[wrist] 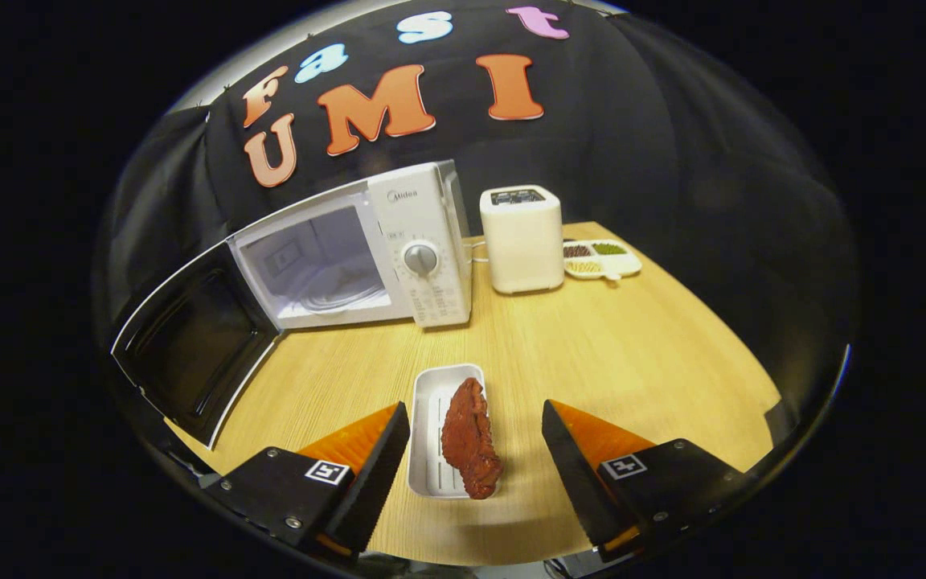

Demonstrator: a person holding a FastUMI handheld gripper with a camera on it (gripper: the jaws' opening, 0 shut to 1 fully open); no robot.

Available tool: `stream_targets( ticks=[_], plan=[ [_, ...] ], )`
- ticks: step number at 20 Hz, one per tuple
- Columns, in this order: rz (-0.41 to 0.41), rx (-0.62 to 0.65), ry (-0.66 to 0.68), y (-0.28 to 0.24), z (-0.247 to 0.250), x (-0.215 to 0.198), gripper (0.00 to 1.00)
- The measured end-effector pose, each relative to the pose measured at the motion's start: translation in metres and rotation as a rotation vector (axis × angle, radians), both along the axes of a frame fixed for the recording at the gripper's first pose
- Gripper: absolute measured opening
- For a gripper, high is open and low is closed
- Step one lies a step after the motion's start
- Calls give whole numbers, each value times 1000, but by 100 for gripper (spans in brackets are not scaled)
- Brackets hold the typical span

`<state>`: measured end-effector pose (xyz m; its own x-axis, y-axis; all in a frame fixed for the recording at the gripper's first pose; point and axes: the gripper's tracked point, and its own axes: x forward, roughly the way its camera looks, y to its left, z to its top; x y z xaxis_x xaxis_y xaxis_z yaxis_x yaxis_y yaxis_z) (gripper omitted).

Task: Open the microwave, put the food inside, and close the microwave door.

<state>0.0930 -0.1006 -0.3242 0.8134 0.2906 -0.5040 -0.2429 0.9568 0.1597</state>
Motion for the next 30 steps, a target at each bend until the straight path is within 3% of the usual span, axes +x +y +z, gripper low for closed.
stream_targets(
  ticks=[6,12,13,18,22,30],
  plan=[
    [56,-17,76,12,-29,1,79],
    [46,-52,87,6,-32,-5,33],
    [43,-41,99,7,-31,-8,20],
    [45,-10,134,9,-29,-12,6],
    [50,-66,99,6,-19,-12,2],
    [35,-22,45,15,32,-15,2]
  ],
)
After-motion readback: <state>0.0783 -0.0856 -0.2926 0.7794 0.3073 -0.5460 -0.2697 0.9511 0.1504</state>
